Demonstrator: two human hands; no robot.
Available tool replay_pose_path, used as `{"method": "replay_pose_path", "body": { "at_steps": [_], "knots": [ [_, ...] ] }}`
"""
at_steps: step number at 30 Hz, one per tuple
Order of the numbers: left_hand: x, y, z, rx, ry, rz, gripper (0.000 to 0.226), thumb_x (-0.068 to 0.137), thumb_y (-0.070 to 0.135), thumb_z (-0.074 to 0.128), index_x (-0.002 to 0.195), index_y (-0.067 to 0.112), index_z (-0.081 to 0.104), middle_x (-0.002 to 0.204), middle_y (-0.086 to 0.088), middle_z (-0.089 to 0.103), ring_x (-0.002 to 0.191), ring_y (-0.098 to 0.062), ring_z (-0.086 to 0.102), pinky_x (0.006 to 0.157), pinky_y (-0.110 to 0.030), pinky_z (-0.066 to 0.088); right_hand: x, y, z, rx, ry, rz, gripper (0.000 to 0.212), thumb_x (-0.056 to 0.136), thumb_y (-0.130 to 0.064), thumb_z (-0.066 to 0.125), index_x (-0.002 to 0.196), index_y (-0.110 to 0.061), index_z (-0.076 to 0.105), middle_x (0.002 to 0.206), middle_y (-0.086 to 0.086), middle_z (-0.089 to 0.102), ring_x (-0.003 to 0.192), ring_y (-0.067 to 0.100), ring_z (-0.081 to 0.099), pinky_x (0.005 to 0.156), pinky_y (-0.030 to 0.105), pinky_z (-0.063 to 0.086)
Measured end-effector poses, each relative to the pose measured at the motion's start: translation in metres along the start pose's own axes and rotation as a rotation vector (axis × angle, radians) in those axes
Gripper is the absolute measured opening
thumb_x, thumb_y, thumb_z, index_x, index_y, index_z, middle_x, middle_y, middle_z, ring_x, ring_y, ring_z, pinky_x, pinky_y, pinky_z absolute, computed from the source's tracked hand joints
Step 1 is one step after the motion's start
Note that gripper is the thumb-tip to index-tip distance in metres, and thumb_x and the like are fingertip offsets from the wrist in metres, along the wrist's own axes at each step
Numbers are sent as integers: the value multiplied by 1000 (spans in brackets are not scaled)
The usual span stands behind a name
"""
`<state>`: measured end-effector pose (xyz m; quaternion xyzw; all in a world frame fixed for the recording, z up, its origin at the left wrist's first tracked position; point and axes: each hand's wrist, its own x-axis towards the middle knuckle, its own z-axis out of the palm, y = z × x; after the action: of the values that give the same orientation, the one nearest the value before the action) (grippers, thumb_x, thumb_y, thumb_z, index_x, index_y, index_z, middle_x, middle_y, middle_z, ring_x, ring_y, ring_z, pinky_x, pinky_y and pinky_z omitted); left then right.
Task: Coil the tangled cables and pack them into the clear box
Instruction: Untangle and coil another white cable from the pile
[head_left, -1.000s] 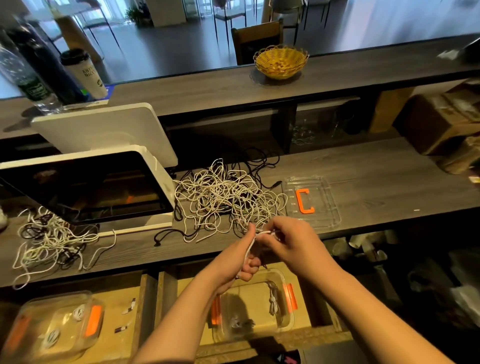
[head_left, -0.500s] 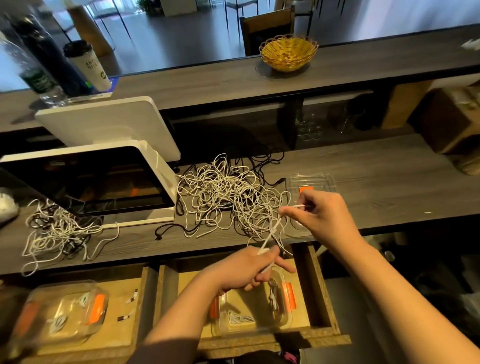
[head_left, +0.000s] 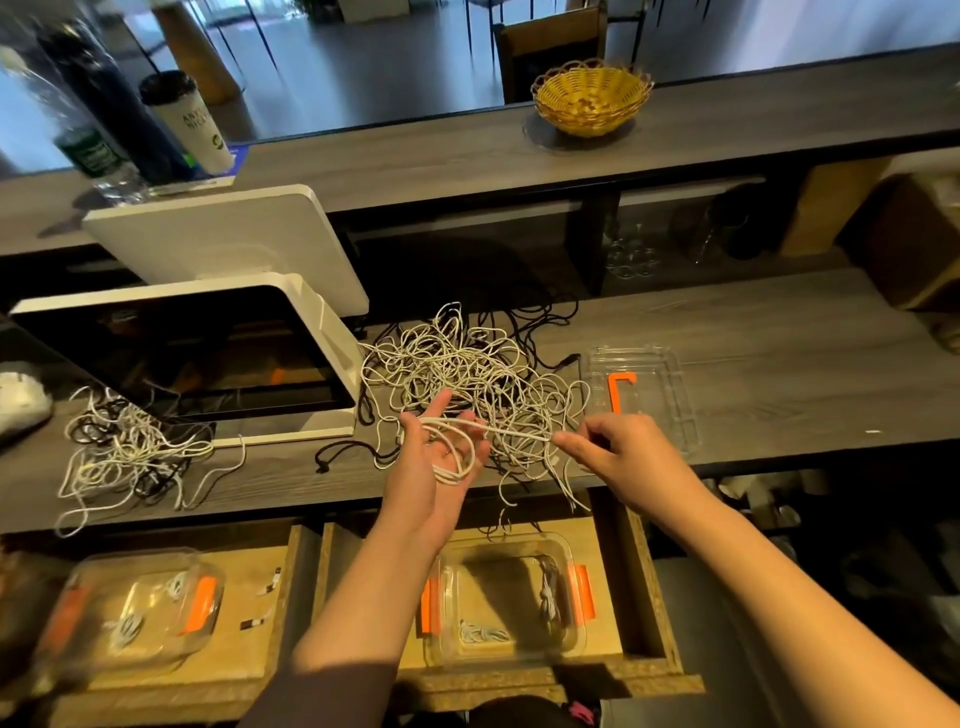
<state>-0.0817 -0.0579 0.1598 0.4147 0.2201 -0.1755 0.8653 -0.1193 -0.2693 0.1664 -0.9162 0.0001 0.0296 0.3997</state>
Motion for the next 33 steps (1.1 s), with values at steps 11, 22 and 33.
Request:
{"method": "replay_pose_path", "body": {
  "at_steps": [11, 22, 33],
  "knots": [
    [4, 3, 17, -254, 12, 34, 53, 105, 52, 26, 111, 14, 62, 62, 1, 48, 52, -11, 52, 63, -29, 55, -4, 0, 14, 53, -75, 9, 38, 93, -48, 57, 66, -22, 59, 56, -3, 54, 52, 7, 47, 56, 30, 44],
    [18, 7, 12, -192, 53, 80, 49, 103, 56, 30, 94, 15, 56, 61, 4, 37, 49, -8, 30, 42, -20, 26, -17, -15, 42, -59, -241, 3, 28, 100, -43, 50, 85, -23, 63, 71, -2, 62, 65, 10, 56, 60, 26, 42],
    [16, 18, 11, -133, -33, 146, 55, 100, 62, 27, 90, 15, 51, 59, 6, 28, 45, -6, 23, 40, -20, 21, -12, -16, 37, -72, -311, 23, 16, 102, -33, 49, 89, -28, 58, 70, -9, 57, 62, 0, 49, 53, 16, 34]
  ]
}}
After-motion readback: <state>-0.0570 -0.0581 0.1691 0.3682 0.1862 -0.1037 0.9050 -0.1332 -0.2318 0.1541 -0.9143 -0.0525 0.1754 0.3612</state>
